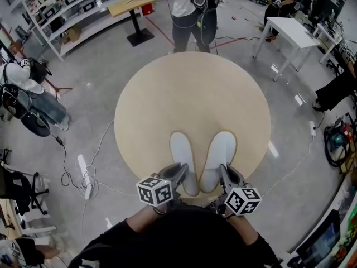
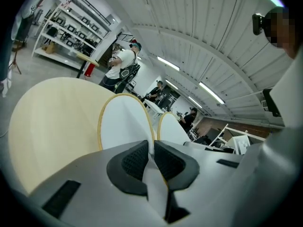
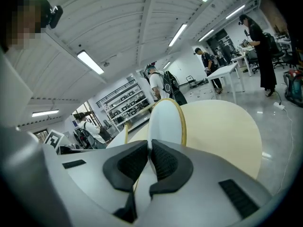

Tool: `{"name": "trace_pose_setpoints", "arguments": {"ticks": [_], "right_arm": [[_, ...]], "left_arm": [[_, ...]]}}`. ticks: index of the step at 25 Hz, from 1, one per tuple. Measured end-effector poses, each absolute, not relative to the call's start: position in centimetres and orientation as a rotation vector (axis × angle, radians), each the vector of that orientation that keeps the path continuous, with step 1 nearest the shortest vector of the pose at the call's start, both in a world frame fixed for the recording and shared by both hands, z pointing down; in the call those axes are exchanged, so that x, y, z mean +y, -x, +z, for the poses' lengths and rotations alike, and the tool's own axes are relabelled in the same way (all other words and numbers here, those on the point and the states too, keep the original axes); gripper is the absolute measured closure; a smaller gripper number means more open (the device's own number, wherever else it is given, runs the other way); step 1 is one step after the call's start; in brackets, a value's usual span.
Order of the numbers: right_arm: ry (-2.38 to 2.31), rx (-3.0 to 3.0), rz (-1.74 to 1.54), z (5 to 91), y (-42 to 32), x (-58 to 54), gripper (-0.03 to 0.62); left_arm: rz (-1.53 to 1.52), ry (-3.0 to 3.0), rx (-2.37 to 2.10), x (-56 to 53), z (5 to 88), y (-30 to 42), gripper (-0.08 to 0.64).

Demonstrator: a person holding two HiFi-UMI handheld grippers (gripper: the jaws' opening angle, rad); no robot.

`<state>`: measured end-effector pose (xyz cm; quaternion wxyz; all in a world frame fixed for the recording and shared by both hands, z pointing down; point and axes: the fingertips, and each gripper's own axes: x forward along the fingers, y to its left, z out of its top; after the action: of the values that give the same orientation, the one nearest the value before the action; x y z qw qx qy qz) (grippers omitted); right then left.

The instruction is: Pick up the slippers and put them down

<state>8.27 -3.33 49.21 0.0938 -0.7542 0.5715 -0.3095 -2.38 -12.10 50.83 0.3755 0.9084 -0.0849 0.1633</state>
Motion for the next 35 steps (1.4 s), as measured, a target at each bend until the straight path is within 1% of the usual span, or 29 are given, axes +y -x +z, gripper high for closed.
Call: {"name": "trace_pose_setpoints", "arguments": {"ticks": [7,12,17,21,25,30,35], "right_arm": [[2.244,1.644,-0.838,48.1,-14.4,7.1,0.558],[2.291,1.555,-0.809,47.9,-19.6,14.7,0.558],[2.334,1.415,-0.806,48.0,-23.3,21.4,0.558],[2.367,1.316,-0.805,48.2,-25.4,24.8,0.558],[2.410,1.197,-0.787,49.2,-29.1,28.3,0.558],[2.474,1.073,-0.796,50.4,-35.5,32.3,0.558],[2.527,1.059,-0.864,51.0,-43.0,32.7,0.558]], "left_arm": [[0.409,-2.362,-0.215,-3.1,49.8,-3.9,0.526],[0.426,-2.356,-0.135,3.7,49.8,-9.9,0.526],[0.482,-2.340,-0.041,9.1,49.8,-14.4,0.526],[0.524,-2.335,0.032,11.6,49.9,-17.7,0.526],[0.575,-2.330,0.133,14.5,51.0,-22.6,0.526],[0.611,-2.289,0.225,17.6,52.8,-30.1,0.526],[0.601,-2.230,0.253,18.0,53.6,-38.1,0.526]]}}
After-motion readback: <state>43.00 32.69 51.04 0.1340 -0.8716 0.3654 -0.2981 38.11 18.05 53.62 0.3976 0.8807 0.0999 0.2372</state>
